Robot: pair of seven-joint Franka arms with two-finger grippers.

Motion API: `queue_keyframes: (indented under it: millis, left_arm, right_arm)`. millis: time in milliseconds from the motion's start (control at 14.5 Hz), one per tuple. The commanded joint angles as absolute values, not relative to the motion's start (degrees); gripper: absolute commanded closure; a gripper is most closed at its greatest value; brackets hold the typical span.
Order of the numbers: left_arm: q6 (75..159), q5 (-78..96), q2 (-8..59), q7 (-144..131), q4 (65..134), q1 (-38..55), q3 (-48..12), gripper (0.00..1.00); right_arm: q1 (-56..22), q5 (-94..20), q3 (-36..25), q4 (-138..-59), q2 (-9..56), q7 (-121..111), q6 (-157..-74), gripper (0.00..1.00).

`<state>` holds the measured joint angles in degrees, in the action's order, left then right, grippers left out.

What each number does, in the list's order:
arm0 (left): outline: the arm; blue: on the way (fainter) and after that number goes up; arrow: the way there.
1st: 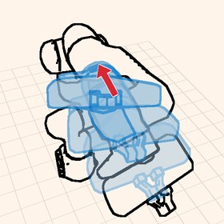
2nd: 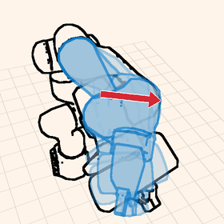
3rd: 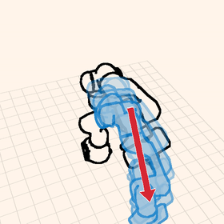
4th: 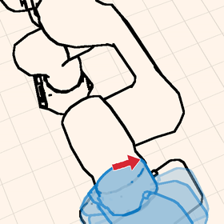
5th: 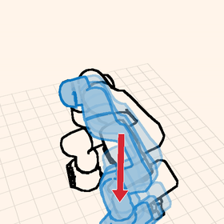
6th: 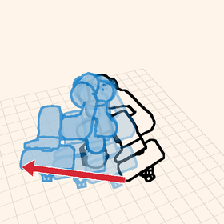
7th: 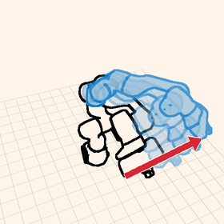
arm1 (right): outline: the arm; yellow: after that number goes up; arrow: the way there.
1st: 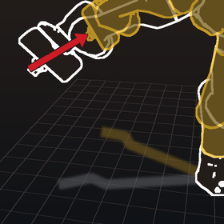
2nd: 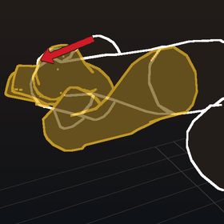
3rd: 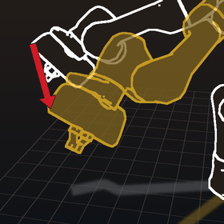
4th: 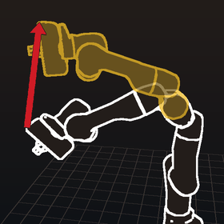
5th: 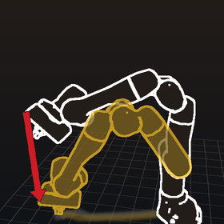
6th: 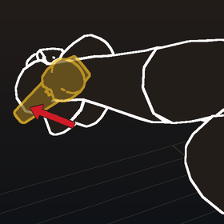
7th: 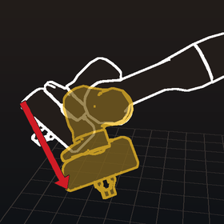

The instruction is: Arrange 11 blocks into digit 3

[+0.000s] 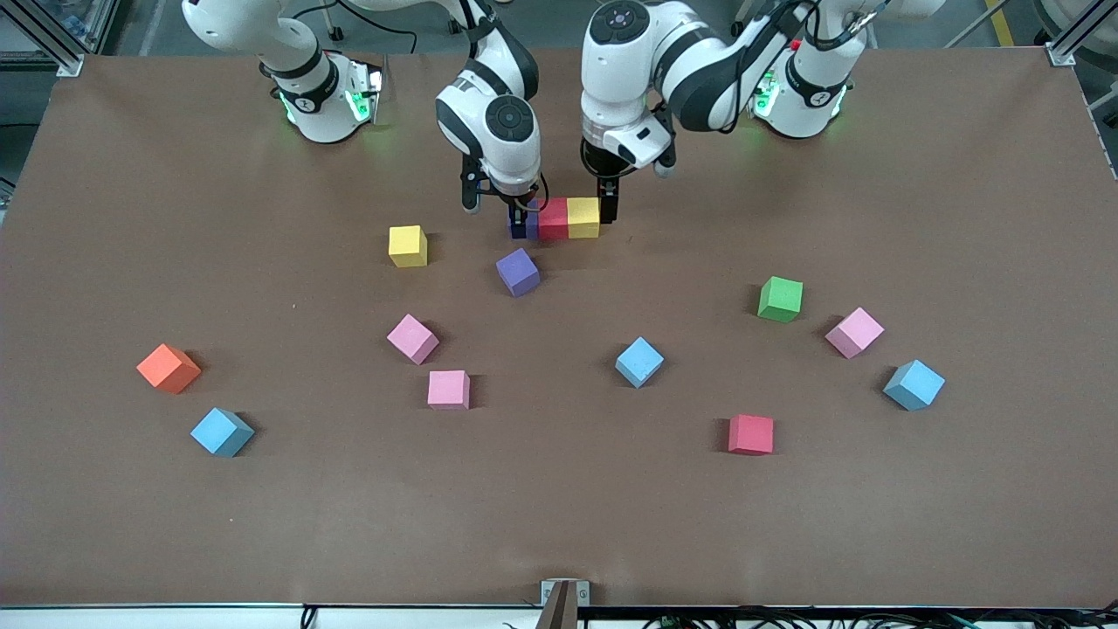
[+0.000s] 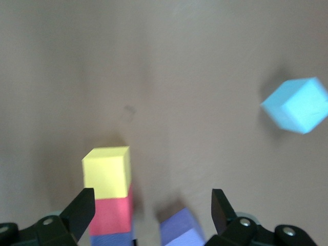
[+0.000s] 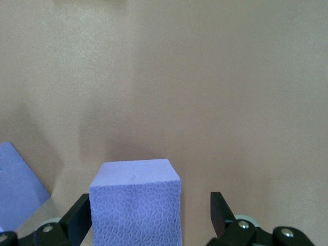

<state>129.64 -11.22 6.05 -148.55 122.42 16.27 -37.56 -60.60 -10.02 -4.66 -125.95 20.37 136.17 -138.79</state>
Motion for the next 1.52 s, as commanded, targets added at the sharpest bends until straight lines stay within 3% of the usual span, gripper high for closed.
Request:
queue_keyframes:
  millis: [0,553,968,1245,1314,1453]
  left_arm:
    - [122.7,-11.2,7.3,-137.9,116.2,10.8,-37.7,0.0]
    - [108.5,-11.5,12.0,-96.7,96.8,-1.9,-37.5,0.0]
    - [96.6,-12.2,10.8,-57.9,85.6,-12.6,-37.4,0.0]
    - [94.8,-11.7,6.5,-33.0,84.6,-22.8,-37.2,0.0]
    - [93.3,-11.4,5.5,-28.6,84.7,-23.1,-36.5,0.0]
    - [91.3,-11.1,3.4,-22.2,85.3,-16.4,-26.3,0.0]
  right_arm:
    - [-61.1,-11.1,-5.4,-125.3,19.6,134.4,-137.3,0.0]
    - [-56.1,-10.6,-6.0,-115.1,18.8,123.3,-126.6,0.0]
    - [-52.6,-3.9,-6.4,-111.8,20.8,107.2,-128.0,0.0]
    - [-51.0,-4.3,-6.1,-111.4,24.8,95.9,-134.3,0.0]
    - [-51.2,-4.3,-6.1,-111.4,25.7,95.7,-135.9,0.0]
    - [-51.3,-4.4,-6.0,-111.5,26.9,95.9,-137.5,0.0]
